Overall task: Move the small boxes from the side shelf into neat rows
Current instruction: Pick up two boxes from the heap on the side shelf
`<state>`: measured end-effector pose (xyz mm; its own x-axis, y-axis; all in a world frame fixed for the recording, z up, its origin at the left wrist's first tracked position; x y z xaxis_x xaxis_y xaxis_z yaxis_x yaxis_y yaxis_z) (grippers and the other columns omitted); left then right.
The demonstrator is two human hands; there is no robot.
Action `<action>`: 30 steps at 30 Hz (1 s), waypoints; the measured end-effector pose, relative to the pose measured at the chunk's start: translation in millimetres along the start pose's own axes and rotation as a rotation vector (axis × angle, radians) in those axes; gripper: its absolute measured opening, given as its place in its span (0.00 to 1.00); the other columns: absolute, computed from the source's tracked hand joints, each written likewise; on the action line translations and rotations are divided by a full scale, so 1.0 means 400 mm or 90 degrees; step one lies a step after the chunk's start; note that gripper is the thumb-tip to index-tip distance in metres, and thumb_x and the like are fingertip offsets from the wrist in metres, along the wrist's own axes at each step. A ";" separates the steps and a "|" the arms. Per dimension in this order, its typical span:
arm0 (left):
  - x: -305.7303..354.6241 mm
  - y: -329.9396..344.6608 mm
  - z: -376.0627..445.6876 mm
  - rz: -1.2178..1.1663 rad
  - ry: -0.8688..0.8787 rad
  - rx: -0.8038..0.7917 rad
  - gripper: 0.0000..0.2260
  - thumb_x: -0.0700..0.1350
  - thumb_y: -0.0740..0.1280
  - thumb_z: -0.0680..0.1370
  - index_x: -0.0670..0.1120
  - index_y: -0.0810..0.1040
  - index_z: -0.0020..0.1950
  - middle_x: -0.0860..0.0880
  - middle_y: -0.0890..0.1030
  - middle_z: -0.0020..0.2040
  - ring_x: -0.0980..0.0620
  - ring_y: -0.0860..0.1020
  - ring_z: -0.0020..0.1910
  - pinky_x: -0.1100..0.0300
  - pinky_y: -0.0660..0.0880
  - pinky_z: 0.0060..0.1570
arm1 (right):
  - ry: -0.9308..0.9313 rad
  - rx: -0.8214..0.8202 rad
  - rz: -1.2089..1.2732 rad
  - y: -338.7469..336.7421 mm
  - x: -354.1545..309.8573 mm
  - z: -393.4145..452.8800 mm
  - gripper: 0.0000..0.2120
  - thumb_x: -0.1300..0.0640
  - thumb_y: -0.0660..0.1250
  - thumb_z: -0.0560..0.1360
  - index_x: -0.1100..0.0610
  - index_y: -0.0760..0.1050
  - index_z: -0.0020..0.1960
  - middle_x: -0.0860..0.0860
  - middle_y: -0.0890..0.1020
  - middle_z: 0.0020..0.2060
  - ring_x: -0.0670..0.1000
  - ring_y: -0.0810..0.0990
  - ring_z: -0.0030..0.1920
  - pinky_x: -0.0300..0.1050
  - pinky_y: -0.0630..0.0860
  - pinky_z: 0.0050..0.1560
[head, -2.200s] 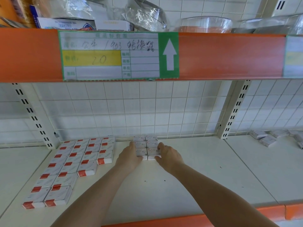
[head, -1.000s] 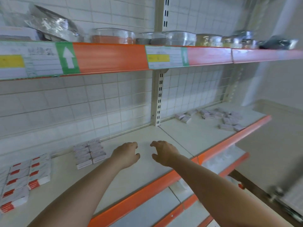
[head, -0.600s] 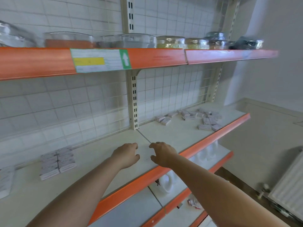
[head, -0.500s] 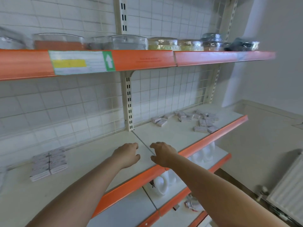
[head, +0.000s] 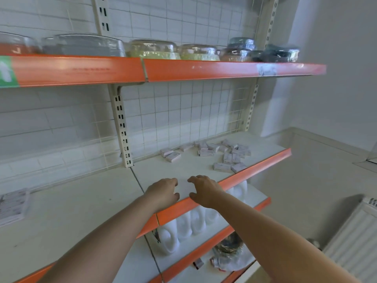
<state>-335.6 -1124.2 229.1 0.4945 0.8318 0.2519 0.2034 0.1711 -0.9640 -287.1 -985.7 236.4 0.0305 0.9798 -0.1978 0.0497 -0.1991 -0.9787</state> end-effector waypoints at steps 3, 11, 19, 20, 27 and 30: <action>0.049 0.011 0.051 0.004 0.020 -0.002 0.19 0.52 0.61 0.79 0.48 0.68 0.69 0.48 0.73 0.65 0.47 0.73 0.62 0.54 0.72 0.59 | 0.016 0.003 0.008 -0.004 0.060 0.014 0.26 0.52 0.62 0.79 0.53 0.61 0.75 0.54 0.70 0.68 0.56 0.69 0.68 0.50 0.70 0.62; 0.119 0.017 0.214 0.016 0.064 -0.006 0.20 0.53 0.61 0.79 0.48 0.67 0.70 0.48 0.73 0.67 0.47 0.73 0.62 0.54 0.72 0.59 | 0.071 0.014 0.017 -0.023 0.198 0.089 0.26 0.53 0.62 0.78 0.52 0.61 0.75 0.53 0.69 0.70 0.56 0.69 0.68 0.51 0.71 0.63; 0.165 0.005 0.385 0.022 0.093 -0.006 0.20 0.52 0.61 0.79 0.49 0.67 0.70 0.48 0.72 0.67 0.47 0.74 0.62 0.55 0.72 0.58 | 0.118 0.041 0.034 -0.058 0.320 0.171 0.25 0.53 0.62 0.78 0.53 0.63 0.73 0.53 0.71 0.67 0.56 0.71 0.66 0.49 0.71 0.59; 0.173 0.006 0.402 0.023 0.095 -0.006 0.20 0.52 0.61 0.79 0.48 0.67 0.70 0.49 0.72 0.68 0.47 0.74 0.62 0.55 0.72 0.58 | 0.125 0.043 0.035 -0.060 0.336 0.179 0.25 0.53 0.62 0.78 0.53 0.63 0.73 0.53 0.71 0.68 0.56 0.71 0.66 0.49 0.71 0.59; 0.222 0.016 0.505 0.051 0.101 0.000 0.21 0.54 0.61 0.79 0.47 0.67 0.70 0.48 0.71 0.68 0.47 0.72 0.64 0.54 0.71 0.58 | 0.138 0.044 0.041 -0.078 0.443 0.251 0.26 0.52 0.63 0.78 0.52 0.63 0.74 0.52 0.70 0.69 0.56 0.70 0.68 0.50 0.70 0.61; 0.230 0.025 0.552 0.063 0.078 0.010 0.20 0.55 0.61 0.79 0.46 0.68 0.67 0.48 0.72 0.67 0.47 0.73 0.63 0.54 0.72 0.56 | 0.123 0.040 0.040 -0.084 0.490 0.297 0.25 0.53 0.62 0.78 0.51 0.63 0.74 0.52 0.70 0.69 0.57 0.71 0.66 0.49 0.71 0.59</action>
<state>-474.5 -929.4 224.0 0.6107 0.7749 0.1628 0.1360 0.0999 -0.9857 -401.5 -784.8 224.2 0.2223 0.9423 -0.2503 -0.0208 -0.2521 -0.9675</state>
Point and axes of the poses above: each hand's wrist, its own z-axis towards the middle knuckle, its own y-axis out of the palm, x = y × z, the point moved 3 cm from there along z, towards the middle knuckle
